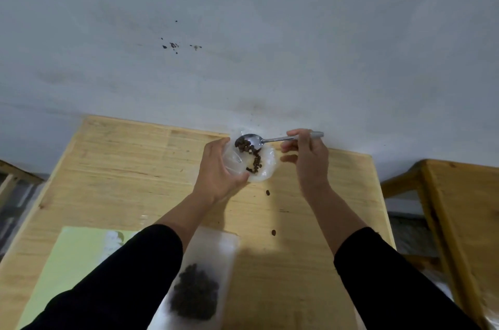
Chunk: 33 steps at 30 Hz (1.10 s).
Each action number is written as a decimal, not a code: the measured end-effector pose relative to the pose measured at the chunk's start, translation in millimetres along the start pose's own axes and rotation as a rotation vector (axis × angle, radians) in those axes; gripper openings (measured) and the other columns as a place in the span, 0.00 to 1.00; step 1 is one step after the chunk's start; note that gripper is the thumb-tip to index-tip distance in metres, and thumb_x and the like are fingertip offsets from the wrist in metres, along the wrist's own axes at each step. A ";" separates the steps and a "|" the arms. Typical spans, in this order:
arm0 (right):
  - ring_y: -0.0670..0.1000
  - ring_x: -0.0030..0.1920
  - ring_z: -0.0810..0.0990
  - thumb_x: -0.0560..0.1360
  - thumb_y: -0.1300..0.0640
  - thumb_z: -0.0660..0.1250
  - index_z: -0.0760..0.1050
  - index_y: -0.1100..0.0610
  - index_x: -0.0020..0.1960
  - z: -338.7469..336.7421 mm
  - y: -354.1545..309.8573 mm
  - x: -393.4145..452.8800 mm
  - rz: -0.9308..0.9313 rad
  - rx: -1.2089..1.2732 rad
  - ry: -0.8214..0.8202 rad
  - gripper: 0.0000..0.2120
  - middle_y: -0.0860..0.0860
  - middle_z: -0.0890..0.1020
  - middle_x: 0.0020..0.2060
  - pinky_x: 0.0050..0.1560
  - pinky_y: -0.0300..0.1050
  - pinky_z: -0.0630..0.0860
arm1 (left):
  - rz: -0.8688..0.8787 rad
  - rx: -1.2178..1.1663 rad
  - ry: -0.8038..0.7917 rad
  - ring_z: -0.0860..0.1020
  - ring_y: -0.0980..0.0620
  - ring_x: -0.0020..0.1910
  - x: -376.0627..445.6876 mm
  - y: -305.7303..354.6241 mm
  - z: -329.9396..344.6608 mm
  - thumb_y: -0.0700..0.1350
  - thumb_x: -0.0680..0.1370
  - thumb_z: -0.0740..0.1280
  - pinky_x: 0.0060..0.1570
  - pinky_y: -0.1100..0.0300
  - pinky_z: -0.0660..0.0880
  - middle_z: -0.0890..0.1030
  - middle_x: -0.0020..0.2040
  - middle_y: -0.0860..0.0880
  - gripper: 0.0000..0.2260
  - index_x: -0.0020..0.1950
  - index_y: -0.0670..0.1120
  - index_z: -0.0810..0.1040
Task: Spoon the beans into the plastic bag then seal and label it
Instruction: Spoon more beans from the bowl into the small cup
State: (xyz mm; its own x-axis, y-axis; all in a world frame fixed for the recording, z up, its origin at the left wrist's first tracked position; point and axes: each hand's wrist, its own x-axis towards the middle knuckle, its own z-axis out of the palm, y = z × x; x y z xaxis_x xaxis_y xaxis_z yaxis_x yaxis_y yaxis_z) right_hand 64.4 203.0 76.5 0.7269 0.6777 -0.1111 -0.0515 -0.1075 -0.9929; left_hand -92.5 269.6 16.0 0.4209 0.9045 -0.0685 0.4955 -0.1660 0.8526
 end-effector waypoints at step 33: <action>0.47 0.27 0.81 0.80 0.59 0.56 0.76 0.61 0.44 -2.0 35.9 11.0 0.450 0.329 0.251 0.12 0.57 0.81 0.35 0.27 0.36 0.77 | -0.021 0.017 -0.029 0.65 0.56 0.65 0.3 -4.6 -4.2 0.49 0.64 0.78 0.65 0.66 0.60 0.64 0.68 0.50 0.41 0.72 0.48 0.61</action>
State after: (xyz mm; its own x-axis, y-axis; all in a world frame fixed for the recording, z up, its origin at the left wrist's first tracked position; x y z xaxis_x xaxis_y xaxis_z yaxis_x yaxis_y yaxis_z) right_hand 71.9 205.2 39.7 0.7219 0.4210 -0.5491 -0.5708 -0.0861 -0.8165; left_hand -97.9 272.2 14.3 0.4322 0.8960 -0.1016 0.5171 -0.1540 0.8420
